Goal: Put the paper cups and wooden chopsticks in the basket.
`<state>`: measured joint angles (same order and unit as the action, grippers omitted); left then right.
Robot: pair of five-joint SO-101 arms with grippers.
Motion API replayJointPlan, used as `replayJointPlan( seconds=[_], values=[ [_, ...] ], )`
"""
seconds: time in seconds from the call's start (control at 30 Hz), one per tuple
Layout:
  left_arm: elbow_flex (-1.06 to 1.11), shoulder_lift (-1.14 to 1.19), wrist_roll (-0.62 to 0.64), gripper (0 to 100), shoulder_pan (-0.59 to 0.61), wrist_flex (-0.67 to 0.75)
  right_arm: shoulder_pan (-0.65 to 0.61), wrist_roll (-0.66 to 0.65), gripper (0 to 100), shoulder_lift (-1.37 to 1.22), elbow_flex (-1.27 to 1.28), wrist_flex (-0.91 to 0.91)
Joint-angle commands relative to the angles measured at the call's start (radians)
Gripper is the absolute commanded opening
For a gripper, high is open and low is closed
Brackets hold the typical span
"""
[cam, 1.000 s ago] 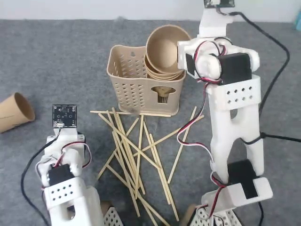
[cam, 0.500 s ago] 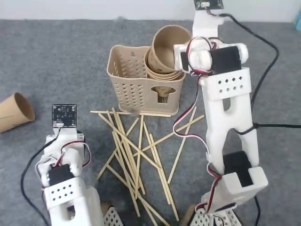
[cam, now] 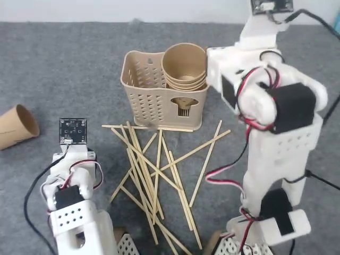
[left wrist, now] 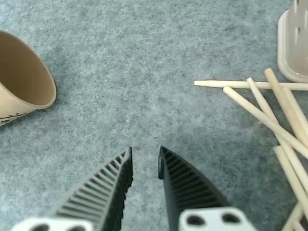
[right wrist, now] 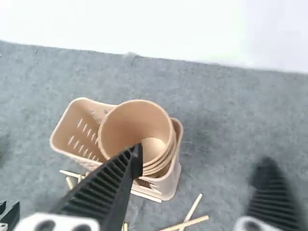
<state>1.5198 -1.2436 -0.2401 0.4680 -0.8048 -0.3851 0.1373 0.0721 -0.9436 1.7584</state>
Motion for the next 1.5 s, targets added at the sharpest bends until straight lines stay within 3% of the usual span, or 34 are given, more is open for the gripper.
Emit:
replayJointPlan(
  seconds=[0.0,0.13,0.3,0.53,0.7,0.83,1.1,1.3,1.47],
  values=[
    [-0.004,-0.020,-0.011,9,-0.008,0.023,-0.033,-0.006,0.2,0.074,0.026,0.039],
    [-0.004,-0.020,-0.011,9,-0.008,0.023,-0.099,-0.006,8.8,0.101,0.172,0.035],
    [-0.004,-0.020,-0.011,9,-0.005,0.023,-0.107,-0.006,0.2,0.082,0.350,-0.074],
    [-0.004,-0.020,-0.011,9,-0.005,0.025,-0.213,-0.014,0.9,0.305,0.456,-0.211],
    [-0.004,-0.020,-0.011,9,-0.005,0.025,-0.225,-0.018,0.9,0.467,0.764,-0.361],
    [-0.004,-0.020,-0.011,9,-0.005,0.025,-0.216,-0.103,0.9,0.590,1.063,-0.579],
    [-0.004,-0.020,-0.011,9,-0.005,0.025,-0.209,-0.107,0.9,0.782,1.583,-1.294],
    [-0.004,-0.020,-0.011,9,-0.005,0.025,-0.110,-0.103,0.9,0.771,1.706,-1.460],
    [-0.004,-0.020,-0.011,9,-0.006,0.025,-0.033,-0.101,0.9,0.710,1.726,-1.486]
  ],
)
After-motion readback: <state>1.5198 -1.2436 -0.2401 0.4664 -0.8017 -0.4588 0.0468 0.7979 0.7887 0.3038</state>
